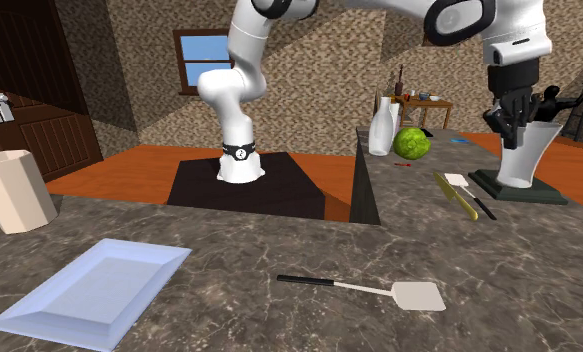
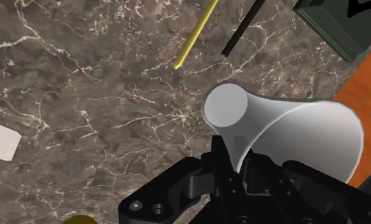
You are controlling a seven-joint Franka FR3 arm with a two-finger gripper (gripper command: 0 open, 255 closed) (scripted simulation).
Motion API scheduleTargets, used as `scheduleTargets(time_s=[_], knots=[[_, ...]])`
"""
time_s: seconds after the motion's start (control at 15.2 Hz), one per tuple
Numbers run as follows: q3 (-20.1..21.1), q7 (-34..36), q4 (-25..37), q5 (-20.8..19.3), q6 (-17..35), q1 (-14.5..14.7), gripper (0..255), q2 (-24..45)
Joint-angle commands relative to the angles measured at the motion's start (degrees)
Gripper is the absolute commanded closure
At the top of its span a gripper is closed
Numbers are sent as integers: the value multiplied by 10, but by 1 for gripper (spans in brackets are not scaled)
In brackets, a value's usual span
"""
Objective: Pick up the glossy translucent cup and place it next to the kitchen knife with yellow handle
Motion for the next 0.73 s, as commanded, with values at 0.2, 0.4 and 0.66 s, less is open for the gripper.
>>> scheduleTargets(time_s=[0.2,0.4,0.66], knots=[[-7,48,176,-27,-56,52,255,116],[-13,70,344,-40,-120,87,255,218],[-14,72,363,-42,-114,92,255,242]])
